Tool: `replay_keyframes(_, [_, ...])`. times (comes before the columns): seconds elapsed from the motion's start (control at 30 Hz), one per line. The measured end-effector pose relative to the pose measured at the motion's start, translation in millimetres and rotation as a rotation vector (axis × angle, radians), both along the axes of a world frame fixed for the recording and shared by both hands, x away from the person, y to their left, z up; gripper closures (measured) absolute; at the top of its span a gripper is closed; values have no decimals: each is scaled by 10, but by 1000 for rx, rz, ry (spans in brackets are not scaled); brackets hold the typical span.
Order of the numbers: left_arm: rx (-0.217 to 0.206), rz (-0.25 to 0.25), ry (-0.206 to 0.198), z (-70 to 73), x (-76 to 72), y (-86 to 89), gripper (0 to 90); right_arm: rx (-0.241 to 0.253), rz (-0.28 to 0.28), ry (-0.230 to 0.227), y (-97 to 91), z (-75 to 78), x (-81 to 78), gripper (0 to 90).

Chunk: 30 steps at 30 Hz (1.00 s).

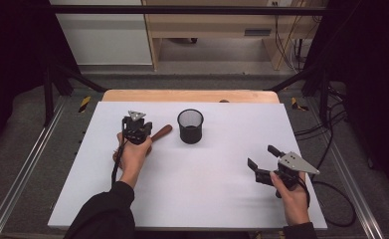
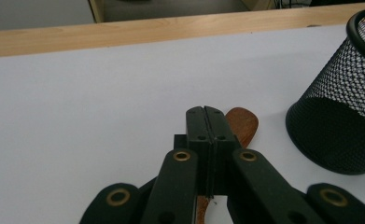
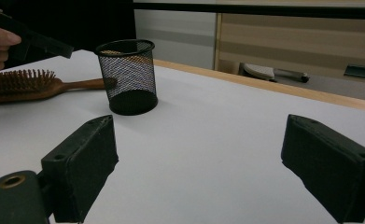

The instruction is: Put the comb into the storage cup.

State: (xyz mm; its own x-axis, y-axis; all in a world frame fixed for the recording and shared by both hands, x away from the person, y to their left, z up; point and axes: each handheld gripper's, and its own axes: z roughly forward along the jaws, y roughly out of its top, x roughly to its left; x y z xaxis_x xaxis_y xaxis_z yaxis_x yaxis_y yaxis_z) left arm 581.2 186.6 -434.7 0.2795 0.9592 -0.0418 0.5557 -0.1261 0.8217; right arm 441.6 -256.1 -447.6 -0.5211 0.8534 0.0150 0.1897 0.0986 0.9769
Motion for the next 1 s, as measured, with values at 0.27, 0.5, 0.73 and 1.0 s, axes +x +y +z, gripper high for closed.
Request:
replay_keyframes(0.27, [46, 0, 95, -52, 151, -101, 900, 0, 5, -1, 0, 2, -4, 104])
replay_keyframes(0.5, [75, 6, 156, -111, 242, -145, 900, 5, 8, -1, -12, 2, -3, 104])
replay_keyframes(0.73, [92, 9, 208, -184, 275, -143, 900, 8, 11, -1, -9, 4, -7, 104])
replay_keyframes(1.0, [116, -11, 234, -209, 274, -170, 900, 7, 16, 3, -5, 4, -10, 103])
